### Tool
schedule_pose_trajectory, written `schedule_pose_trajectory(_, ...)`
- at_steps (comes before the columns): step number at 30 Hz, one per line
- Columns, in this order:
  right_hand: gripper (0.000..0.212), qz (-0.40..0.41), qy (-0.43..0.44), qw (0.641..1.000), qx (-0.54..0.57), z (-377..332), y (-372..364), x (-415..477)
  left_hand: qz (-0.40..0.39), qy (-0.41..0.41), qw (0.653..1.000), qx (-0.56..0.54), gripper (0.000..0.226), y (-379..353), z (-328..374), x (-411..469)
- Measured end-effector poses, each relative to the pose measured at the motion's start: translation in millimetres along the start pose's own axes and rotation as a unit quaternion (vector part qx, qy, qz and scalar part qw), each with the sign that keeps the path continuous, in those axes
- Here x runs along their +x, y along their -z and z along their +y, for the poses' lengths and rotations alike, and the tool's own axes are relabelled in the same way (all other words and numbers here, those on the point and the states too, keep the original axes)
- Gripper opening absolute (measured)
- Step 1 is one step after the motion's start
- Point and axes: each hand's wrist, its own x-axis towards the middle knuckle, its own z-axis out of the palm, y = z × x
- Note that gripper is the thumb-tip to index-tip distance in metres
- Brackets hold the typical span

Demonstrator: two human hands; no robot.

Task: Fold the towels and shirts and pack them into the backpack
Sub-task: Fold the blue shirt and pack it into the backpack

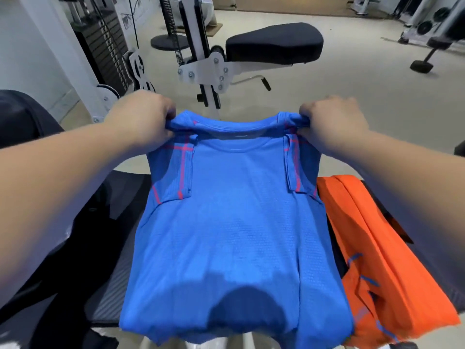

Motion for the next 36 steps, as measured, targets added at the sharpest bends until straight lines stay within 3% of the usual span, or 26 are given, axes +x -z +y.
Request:
schedule_pose_trajectory(3, 0.026, 0.038, 0.032, 0.998, 0.024, -1, 4, -25, 0.011, -0.021, 1.000, -0.008, 0.020, 2, -2, -23)
schedule_pose_trajectory(7, 0.014, 0.061, 0.114, 0.990, 0.051, -9, 5, -84, -0.019, -0.078, 0.997, 0.015, 0.027, 3, 8, -79)
schedule_pose_trajectory(15, 0.017, -0.116, 0.186, 0.973, 0.067, -19, -14, -162, -0.200, -0.127, 0.968, 0.081, 0.010, -9, 23, -145)
schedule_pose_trajectory(17, 0.028, -0.182, 0.195, 0.960, 0.078, -21, -10, -170, -0.289, -0.115, 0.944, 0.112, 0.015, -4, 31, -148)
schedule_pose_trajectory(19, 0.050, -0.215, 0.190, 0.954, 0.086, -20, -4, -174, -0.320, -0.101, 0.934, 0.121, 0.017, 1, 33, -150)
schedule_pose_trajectory(22, 0.059, -0.196, 0.139, 0.963, 0.125, -20, 5, -168, -0.289, -0.039, 0.954, 0.067, 0.029, 10, 33, -147)
schedule_pose_trajectory(26, 0.027, -0.126, 0.073, 0.981, 0.130, -24, 0, -132, -0.182, 0.062, 0.981, -0.021, 0.033, -3, 34, -130)
schedule_pose_trajectory(32, 0.054, -0.243, 0.038, 0.969, 0.010, -33, -27, -86, -0.252, 0.097, 0.962, 0.042, 0.060, -29, 27, -100)
schedule_pose_trajectory(36, 0.052, -0.281, 0.037, 0.958, 0.041, -32, -29, -69, -0.270, 0.096, 0.956, 0.063, 0.047, -27, 27, -76)
